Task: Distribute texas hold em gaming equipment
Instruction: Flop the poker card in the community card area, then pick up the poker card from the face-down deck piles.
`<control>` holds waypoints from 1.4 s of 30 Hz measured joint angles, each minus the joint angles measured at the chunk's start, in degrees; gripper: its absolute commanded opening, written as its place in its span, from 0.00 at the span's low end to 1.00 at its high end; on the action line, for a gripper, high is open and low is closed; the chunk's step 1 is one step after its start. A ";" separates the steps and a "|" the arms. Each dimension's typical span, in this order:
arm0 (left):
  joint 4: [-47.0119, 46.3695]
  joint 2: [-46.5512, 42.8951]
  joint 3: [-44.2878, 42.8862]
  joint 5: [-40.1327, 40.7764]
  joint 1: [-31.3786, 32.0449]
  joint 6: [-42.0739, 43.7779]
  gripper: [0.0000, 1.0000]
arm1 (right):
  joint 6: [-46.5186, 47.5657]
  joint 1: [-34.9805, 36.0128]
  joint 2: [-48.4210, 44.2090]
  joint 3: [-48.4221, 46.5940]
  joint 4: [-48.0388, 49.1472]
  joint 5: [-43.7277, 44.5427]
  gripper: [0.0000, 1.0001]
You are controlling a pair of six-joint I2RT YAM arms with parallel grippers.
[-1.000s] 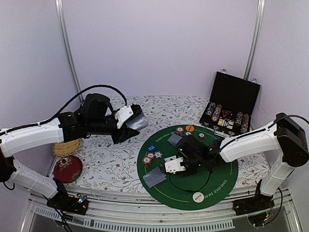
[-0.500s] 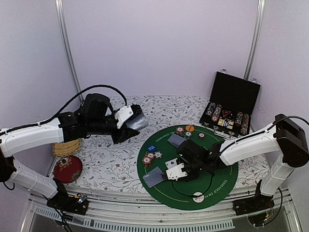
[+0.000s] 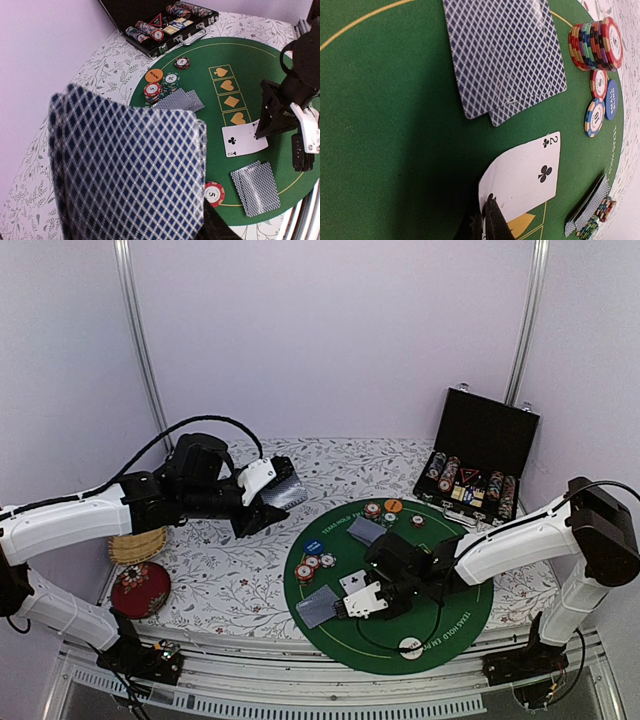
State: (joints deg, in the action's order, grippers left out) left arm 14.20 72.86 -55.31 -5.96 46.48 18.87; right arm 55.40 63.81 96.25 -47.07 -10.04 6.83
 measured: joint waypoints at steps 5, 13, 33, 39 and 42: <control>0.00 0.00 0.00 0.04 0.00 0.00 0.45 | 0.74 0.00 -0.02 -0.02 -0.28 -0.09 0.20; -0.02 0.00 0.00 0.20 0.00 0.02 0.45 | 1.25 1.20 -3.32 -0.02 -5.46 -0.15 0.54; 0.00 0.00 0.00 0.02 0.00 0.02 0.45 | -56.96 -20.68 -12.46 -20.92 18.47 -39.12 0.96; 0.00 0.00 0.00 -0.02 0.00 0.02 0.45 | -58.82 -18.97 0.15 -35.28 11.76 -41.22 0.95; 0.00 0.00 0.00 -0.02 0.00 0.02 0.45 | -57.88 -17.18 3.65 -37.51 9.20 -41.51 0.94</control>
State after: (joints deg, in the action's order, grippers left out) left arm 14.20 72.86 -55.31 -5.98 46.48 18.90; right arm -2.48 46.63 99.90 -84.58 -0.84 -34.68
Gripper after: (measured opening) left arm 0.456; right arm 0.952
